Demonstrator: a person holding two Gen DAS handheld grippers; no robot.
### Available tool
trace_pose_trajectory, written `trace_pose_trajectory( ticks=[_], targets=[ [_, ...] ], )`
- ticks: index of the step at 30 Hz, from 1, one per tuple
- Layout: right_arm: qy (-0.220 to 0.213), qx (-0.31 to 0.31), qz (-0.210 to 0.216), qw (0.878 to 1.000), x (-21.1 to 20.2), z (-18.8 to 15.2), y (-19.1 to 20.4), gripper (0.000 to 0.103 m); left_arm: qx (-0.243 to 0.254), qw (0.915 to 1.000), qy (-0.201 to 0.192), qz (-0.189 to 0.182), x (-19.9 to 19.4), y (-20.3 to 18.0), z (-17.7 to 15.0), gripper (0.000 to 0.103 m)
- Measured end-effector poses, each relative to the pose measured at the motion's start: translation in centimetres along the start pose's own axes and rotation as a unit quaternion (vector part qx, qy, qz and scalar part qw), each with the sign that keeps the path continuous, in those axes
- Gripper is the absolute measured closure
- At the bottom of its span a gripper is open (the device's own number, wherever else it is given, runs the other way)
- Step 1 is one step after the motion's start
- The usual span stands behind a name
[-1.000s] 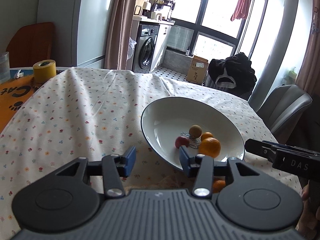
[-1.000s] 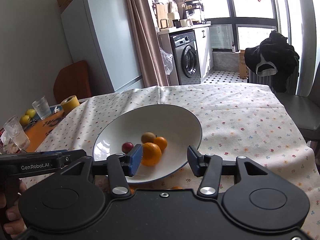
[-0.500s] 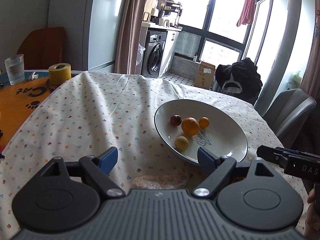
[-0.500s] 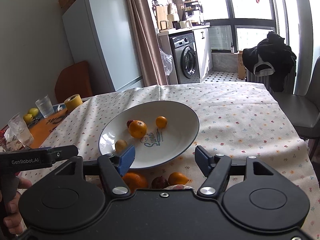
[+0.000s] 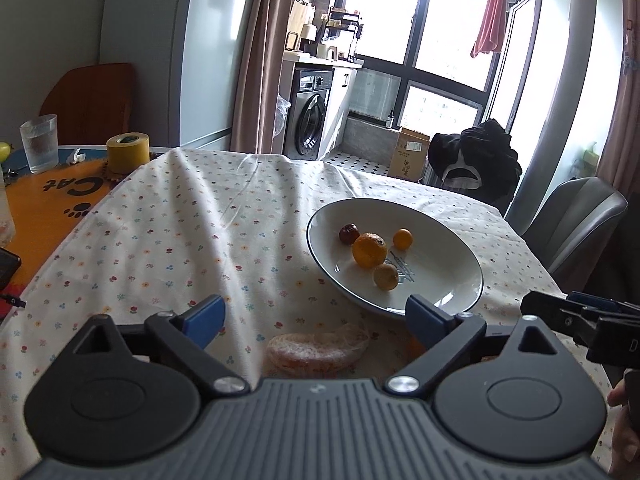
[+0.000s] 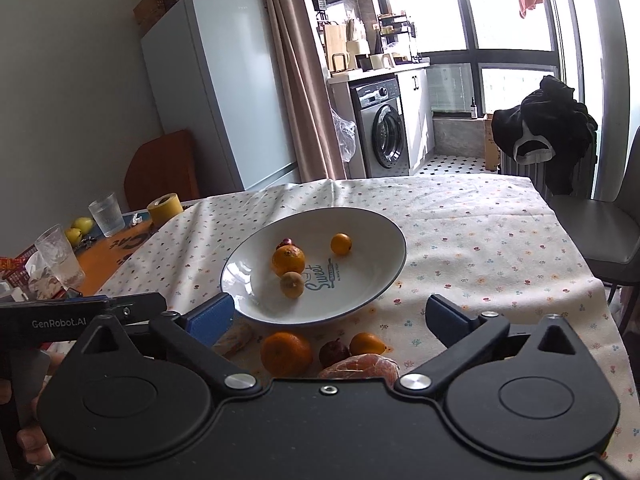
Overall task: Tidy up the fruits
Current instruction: 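Withdraw both open tools from the bowl back over the table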
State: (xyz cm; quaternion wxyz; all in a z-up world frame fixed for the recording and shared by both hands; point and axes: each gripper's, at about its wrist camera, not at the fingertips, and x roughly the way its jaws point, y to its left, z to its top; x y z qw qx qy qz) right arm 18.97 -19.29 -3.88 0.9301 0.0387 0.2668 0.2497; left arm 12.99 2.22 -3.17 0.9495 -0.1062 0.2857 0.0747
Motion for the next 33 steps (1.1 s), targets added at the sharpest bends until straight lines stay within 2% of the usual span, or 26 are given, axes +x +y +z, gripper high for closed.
trace_pose_trajectory(
  ticks=[19,33],
  targets=[
    [-0.006,0.010,-0.002,1.000,-2.8,-1.6,-0.3,0.000,-0.001,0.9999,-0.009,-0.007,-2.9,1.0,-1.6,0.006],
    [0.002,0.008,-0.002,1.000,-3.1,-2.8,-0.7,0.000,-0.001,1.0000,0.000,-0.009,-3.1,1.5,-3.1,0.006]
  ],
)
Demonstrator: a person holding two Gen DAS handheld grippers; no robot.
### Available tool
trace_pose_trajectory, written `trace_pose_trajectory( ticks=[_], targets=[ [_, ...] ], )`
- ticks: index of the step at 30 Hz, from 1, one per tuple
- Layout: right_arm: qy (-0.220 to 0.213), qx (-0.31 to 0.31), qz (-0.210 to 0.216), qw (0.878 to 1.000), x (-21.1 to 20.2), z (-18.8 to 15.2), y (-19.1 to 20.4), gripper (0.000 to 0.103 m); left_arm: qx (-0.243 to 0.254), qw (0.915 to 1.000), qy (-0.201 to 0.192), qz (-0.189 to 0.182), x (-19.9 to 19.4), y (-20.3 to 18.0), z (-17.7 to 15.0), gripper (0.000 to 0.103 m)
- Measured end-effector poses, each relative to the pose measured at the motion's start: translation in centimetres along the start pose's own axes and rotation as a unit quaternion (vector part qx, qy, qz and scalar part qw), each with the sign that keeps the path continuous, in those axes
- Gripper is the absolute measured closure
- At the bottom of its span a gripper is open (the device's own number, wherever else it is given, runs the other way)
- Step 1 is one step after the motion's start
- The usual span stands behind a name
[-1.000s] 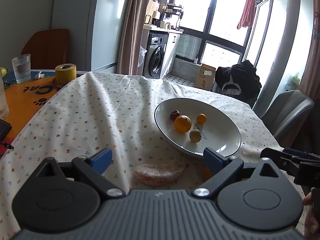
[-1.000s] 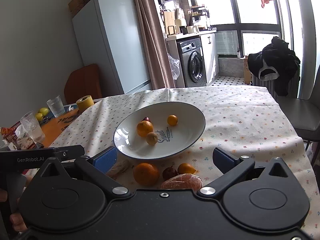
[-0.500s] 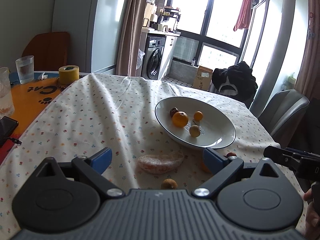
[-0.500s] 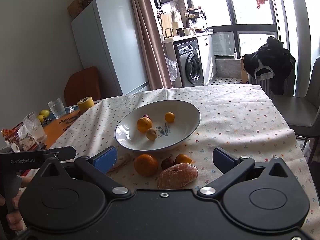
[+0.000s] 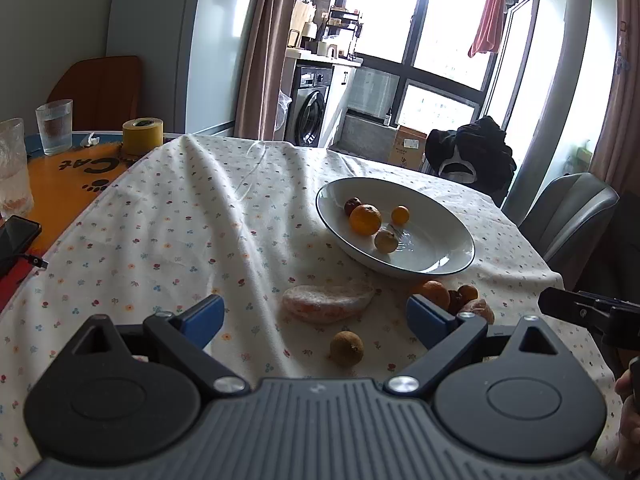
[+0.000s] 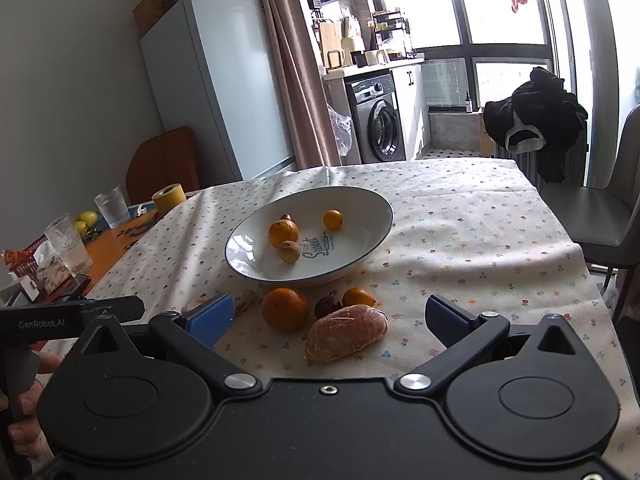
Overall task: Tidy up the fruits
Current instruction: 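Withdraw both open tools from the bowl back over the table, then close the left tool on another brown fruit while the right tool approaches the peeled orange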
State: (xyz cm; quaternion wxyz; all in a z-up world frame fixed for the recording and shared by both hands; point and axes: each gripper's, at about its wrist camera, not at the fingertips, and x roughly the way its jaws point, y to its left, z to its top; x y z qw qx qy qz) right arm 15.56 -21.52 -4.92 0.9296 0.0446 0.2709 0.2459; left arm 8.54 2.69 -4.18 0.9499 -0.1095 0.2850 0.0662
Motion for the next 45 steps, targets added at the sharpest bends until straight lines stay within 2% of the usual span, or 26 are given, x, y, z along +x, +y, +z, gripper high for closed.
trace_pose_trajectory(
  ticks=[12,21,23,26,31,45],
  targets=[
    [0.018,-0.005,-0.003,1.000,0.9,-0.9,-0.3,0.000,0.001,0.9999,0.014,-0.006,1.0,-0.2,-0.7,0.006],
    [0.051,-0.003,-0.005,0.999,2.6,-1.8,-1.0,0.002,-0.014,0.9993,0.035,-0.008,2.7,0.0,-1.3,0.009],
    [0.061,-0.005,-0.010,0.998,3.1,-1.9,-1.1,0.016,-0.011,0.9992,0.037,-0.008,3.0,-0.1,-1.5,0.012],
    [0.074,0.002,-0.011,0.997,3.8,-2.2,-1.5,0.024,-0.008,0.9990,0.042,-0.011,3.6,-0.3,-1.6,0.020],
    [0.083,-0.002,-0.014,0.996,4.5,-2.5,-1.7,0.027,-0.006,0.9983,0.055,-0.016,4.6,-0.5,-1.9,0.039],
    [0.091,-0.021,-0.011,0.996,6.7,-2.0,-1.8,0.026,-0.003,0.9974,0.070,-0.020,6.4,-1.1,-2.2,0.059]
  ],
)
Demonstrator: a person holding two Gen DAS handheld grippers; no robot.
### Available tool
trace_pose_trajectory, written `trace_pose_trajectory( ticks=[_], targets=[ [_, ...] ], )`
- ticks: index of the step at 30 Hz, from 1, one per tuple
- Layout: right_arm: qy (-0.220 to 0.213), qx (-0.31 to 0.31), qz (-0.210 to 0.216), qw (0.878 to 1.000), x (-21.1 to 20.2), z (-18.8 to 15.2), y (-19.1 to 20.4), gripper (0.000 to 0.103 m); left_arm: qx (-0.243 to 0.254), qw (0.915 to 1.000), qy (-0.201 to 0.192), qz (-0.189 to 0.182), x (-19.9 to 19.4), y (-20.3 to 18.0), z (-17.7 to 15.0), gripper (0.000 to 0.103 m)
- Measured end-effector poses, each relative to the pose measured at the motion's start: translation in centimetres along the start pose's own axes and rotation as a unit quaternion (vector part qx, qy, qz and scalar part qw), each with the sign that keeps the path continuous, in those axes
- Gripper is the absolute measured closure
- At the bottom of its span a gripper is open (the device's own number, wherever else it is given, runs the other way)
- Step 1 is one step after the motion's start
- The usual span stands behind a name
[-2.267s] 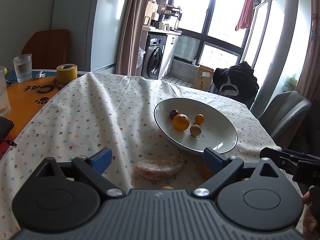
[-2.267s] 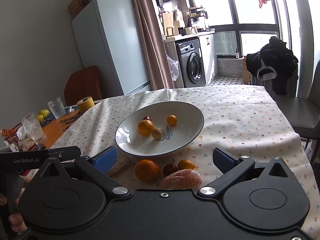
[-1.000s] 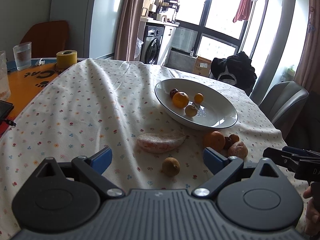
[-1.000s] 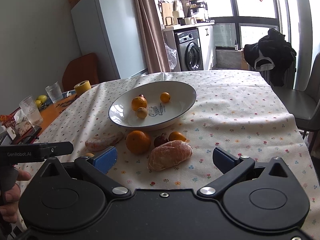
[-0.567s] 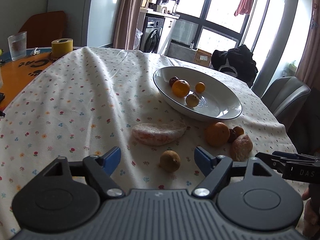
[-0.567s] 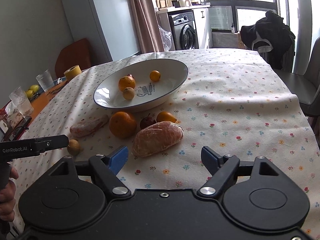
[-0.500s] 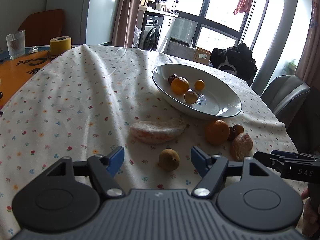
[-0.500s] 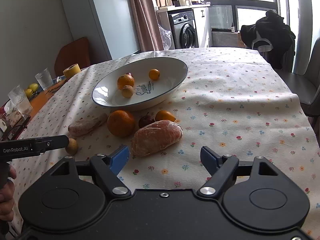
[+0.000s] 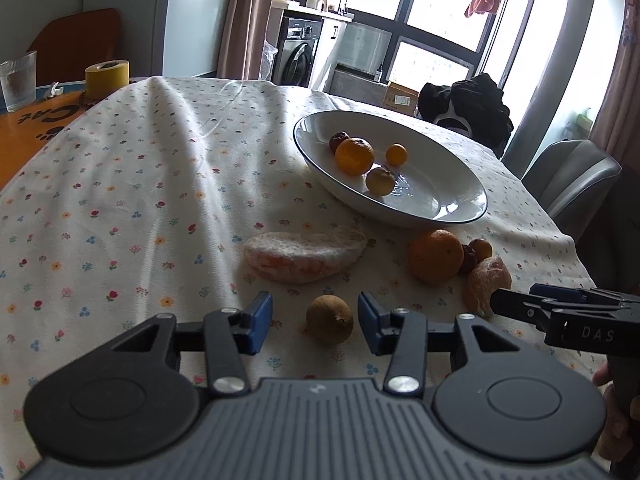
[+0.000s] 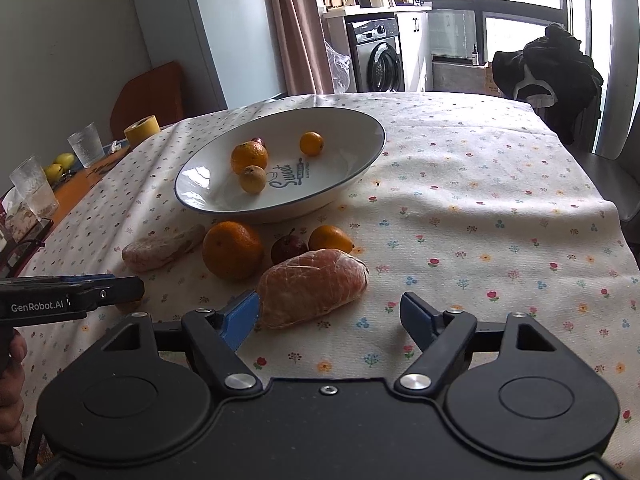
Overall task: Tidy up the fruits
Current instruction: 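Close the left tool on another brown fruit while the right tool approaches the peeled orange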
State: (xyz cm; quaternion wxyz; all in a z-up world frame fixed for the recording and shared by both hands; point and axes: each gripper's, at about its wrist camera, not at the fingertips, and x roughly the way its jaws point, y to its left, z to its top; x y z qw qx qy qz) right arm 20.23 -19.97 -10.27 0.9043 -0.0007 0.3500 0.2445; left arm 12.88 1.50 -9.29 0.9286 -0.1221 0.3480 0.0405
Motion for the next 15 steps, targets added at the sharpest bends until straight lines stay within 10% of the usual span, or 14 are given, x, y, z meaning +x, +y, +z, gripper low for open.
trace_pose_trajectory(
  ticks=[15],
  targets=[
    [-0.001,-0.018,-0.006,1.000,1.1,0.4,1.0,0.023,-0.002,1.0000,-0.002,-0.009,0.2,0.2,0.3,0.079]
  ],
)
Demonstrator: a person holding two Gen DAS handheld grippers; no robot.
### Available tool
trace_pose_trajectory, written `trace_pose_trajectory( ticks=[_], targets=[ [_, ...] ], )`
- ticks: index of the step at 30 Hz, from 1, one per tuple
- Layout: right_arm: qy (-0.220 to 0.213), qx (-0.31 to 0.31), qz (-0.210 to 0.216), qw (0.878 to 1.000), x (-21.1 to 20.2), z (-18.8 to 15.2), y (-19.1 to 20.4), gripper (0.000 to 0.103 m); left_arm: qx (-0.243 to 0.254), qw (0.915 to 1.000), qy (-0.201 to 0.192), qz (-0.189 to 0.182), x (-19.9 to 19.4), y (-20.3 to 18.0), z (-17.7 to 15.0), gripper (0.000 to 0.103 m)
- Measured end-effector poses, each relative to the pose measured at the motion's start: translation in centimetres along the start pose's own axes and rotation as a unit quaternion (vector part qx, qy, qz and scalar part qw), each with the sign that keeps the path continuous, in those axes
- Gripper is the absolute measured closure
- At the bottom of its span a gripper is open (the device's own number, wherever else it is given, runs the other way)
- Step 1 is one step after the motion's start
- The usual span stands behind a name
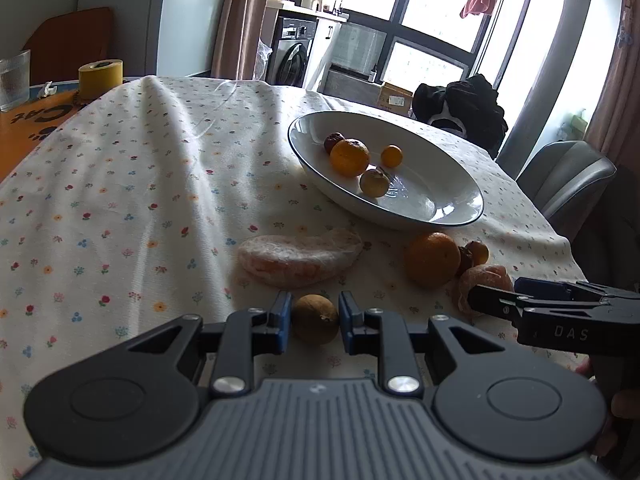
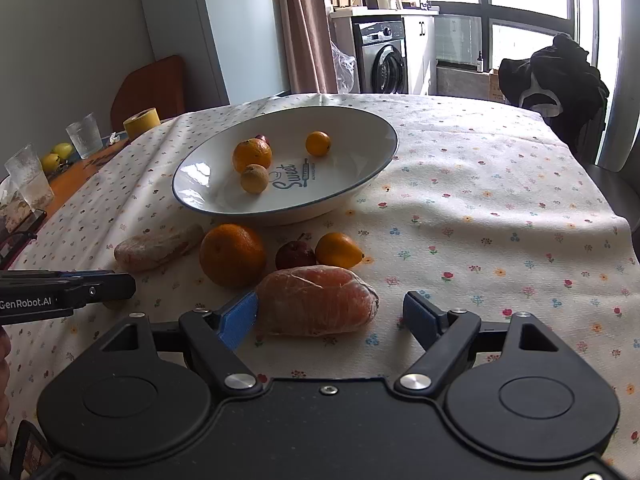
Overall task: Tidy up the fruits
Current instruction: 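Close the left tool on another brown fruit while the right tool approaches the peeled orange, then grasp the peeled orange with the right tool while the left tool holds the brown fruit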
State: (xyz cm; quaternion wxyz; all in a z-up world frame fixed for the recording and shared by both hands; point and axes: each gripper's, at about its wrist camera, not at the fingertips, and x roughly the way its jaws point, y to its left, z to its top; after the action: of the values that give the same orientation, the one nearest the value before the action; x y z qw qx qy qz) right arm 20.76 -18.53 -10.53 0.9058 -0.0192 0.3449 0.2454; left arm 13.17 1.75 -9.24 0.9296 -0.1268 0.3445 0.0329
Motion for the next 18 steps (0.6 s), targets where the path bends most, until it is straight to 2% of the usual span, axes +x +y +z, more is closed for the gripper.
trace_pose_trajectory(
  ticks=[3,5,6,15,18],
  targets=[
    [0.003,0.007,0.012,1.000,-0.2,0.2,0.2,0.023,0.000,1.0000,-0.006,0.002,-0.4,0.3,0.2,0.080],
    [0.004,0.002,0.010,1.000,-0.1,0.2,0.6,0.011,-0.001,1.0000,-0.008,0.003,-0.5,0.4,0.3,0.080],
    [0.002,-0.003,0.009,1.000,-0.1,0.1,0.8,0.010,-0.002,1.0000,-0.009,0.003,-0.5,0.4,0.4,0.080],
    [0.007,-0.044,-0.017,0.999,1.0,-0.2,2.0,0.010,-0.010,0.9999,-0.011,0.008,-0.7,1.2,0.3,0.080],
    [0.008,-0.064,-0.031,0.997,1.1,-0.4,2.5,0.014,-0.015,0.9998,-0.012,0.009,-0.8,1.5,0.3,0.080]
  ],
)
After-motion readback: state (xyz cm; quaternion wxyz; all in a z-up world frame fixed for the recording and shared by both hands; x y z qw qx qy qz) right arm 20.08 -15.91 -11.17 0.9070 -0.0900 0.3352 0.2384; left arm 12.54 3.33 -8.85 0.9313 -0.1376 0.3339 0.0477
